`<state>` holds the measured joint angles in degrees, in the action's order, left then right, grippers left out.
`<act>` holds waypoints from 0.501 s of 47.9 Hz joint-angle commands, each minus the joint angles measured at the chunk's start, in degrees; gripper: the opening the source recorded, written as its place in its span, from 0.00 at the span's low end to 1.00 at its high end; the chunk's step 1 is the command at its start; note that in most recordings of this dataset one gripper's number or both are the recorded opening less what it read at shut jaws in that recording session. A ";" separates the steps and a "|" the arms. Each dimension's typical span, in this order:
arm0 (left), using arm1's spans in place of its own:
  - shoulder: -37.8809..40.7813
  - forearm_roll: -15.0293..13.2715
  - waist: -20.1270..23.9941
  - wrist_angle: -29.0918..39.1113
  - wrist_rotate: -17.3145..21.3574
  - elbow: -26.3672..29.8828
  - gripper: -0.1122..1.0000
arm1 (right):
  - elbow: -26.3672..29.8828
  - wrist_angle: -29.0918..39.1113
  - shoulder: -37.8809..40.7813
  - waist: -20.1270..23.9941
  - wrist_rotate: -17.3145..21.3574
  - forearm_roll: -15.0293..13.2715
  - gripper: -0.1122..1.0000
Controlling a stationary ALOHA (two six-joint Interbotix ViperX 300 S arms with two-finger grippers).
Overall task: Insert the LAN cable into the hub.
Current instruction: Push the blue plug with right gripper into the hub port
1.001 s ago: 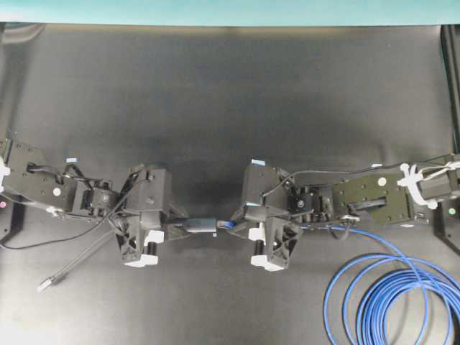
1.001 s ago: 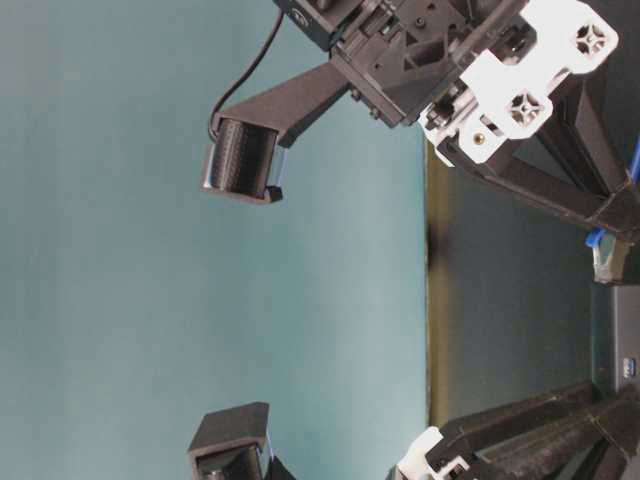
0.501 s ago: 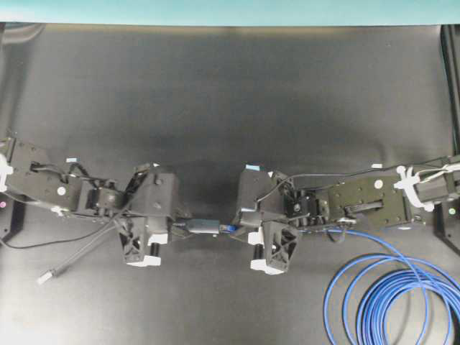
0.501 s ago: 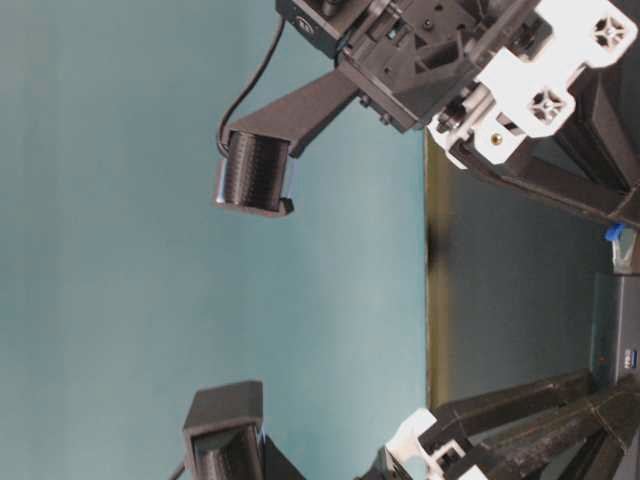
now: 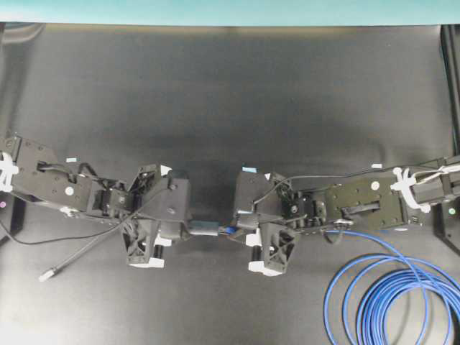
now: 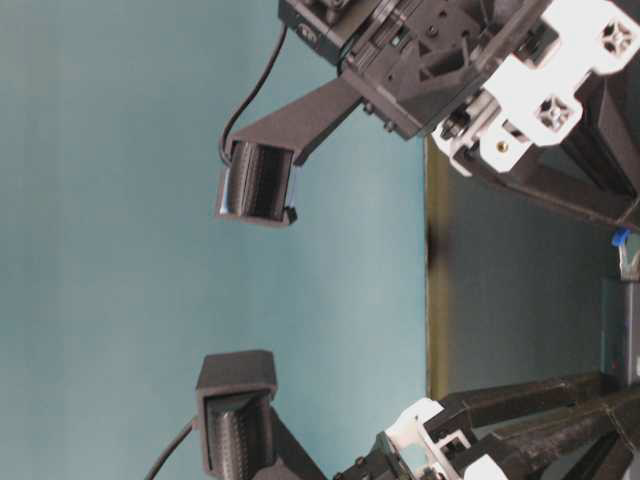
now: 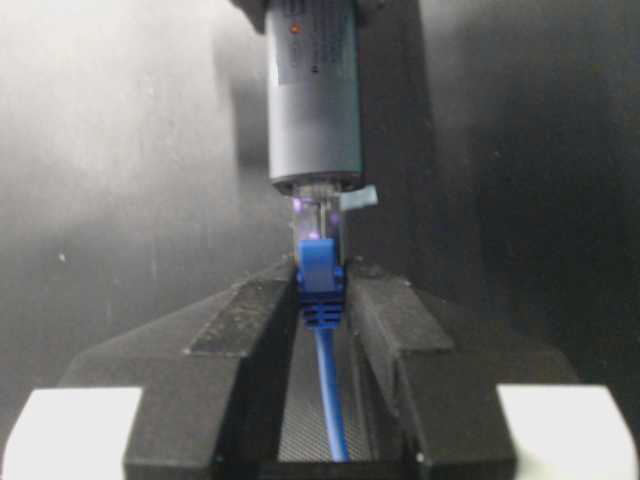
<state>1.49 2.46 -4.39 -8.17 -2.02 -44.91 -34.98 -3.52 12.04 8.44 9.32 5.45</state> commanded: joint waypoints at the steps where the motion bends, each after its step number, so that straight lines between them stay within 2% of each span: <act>1: -0.53 0.18 0.26 -0.26 0.26 2.64 0.35 | 2.72 0.35 0.09 -0.44 -0.35 -0.09 0.22; 11: -0.53 0.18 0.18 2.90 0.35 4.39 0.35 | 4.13 6.94 0.62 -1.05 -0.44 -0.09 0.22; 24: -0.44 0.18 0.18 6.77 0.53 6.33 0.35 | 4.66 7.12 0.70 -1.49 -0.44 -0.26 0.22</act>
<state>1.58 2.46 -4.04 -1.32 -1.67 -40.69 -31.99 4.22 12.83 7.56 9.23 5.36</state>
